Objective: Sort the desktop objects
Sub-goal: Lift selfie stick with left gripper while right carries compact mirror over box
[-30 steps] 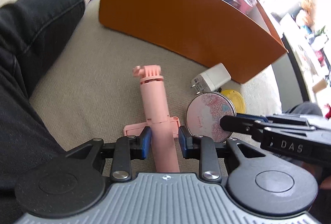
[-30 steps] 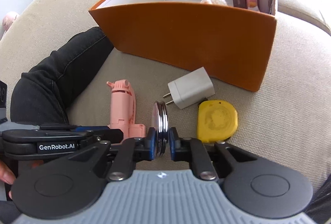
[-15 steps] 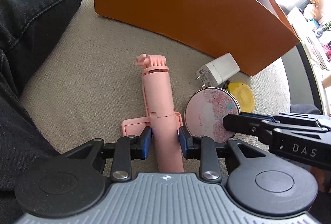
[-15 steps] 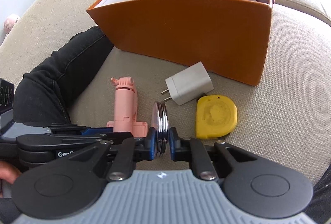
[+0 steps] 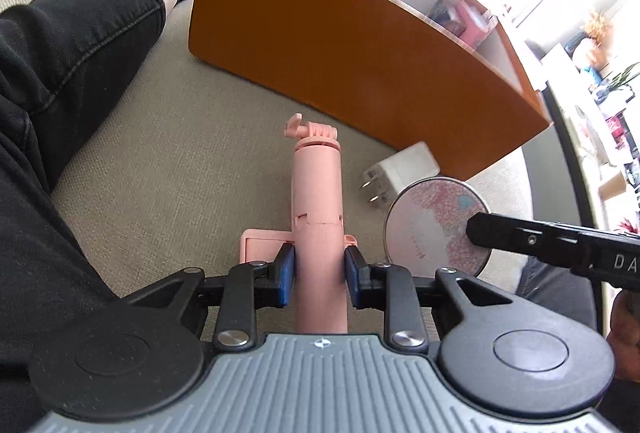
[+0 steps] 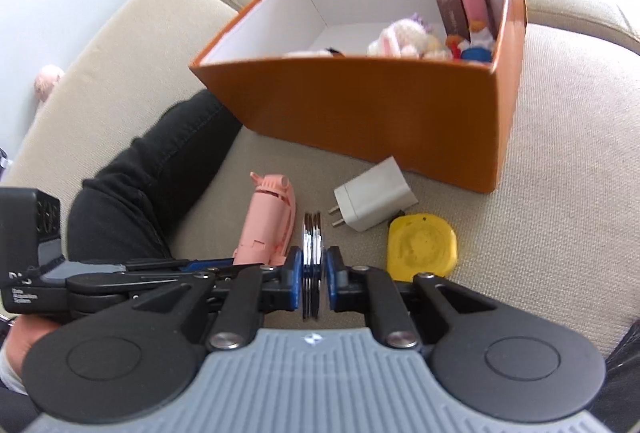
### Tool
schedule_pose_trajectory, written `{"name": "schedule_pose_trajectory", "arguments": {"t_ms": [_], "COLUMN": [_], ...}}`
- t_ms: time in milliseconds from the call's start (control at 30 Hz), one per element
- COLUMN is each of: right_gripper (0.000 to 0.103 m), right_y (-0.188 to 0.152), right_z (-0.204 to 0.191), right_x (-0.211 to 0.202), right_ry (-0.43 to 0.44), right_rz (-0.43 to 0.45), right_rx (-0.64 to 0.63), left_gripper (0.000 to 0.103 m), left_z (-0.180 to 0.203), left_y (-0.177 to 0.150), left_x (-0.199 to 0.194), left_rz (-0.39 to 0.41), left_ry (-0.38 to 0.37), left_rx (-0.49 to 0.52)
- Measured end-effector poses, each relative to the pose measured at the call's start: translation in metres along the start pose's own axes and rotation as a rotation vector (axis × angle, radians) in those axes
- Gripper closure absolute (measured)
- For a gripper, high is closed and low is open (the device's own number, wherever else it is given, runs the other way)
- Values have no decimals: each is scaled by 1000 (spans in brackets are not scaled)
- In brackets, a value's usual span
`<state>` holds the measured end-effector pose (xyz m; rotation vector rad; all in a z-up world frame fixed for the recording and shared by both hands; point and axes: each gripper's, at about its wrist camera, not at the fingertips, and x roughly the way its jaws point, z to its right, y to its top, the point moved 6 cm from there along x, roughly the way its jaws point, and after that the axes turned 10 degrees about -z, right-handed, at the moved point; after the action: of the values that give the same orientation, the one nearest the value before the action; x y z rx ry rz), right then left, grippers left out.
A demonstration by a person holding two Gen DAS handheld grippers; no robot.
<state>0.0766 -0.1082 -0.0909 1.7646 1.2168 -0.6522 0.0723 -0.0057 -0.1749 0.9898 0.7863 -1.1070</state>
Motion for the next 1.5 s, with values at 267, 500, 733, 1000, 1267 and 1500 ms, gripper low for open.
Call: {"name": "schedule_pose_trajectory", "arguments": {"t_ms": [267, 500, 733, 1000, 1267, 1500], "right_gripper": [89, 89, 89, 89, 89, 89], "right_y": [33, 93, 166, 223, 241, 237], "right_z": [-21, -35, -31, 5, 36, 53], "right_x": [-56, -97, -81, -6, 56, 80], "right_ry": [14, -4, -84, -189, -207, -241], "right_rz": [98, 216, 237, 109, -20, -96], "right_rx": [-97, -173, -196, -179, -133, -103], "left_gripper": [73, 73, 73, 73, 73, 73], "left_z": [20, 41, 67, 70, 63, 60], "left_y": [27, 89, 155, 207, 229, 232], "left_x": [-52, -99, -114, -76, -38, -21], "left_rz": [98, 211, 276, 247, 183, 144], "left_ry": [-63, -60, 3, 38, 44, 57], "left_rx": [60, 153, 267, 300, 325, 358]}}
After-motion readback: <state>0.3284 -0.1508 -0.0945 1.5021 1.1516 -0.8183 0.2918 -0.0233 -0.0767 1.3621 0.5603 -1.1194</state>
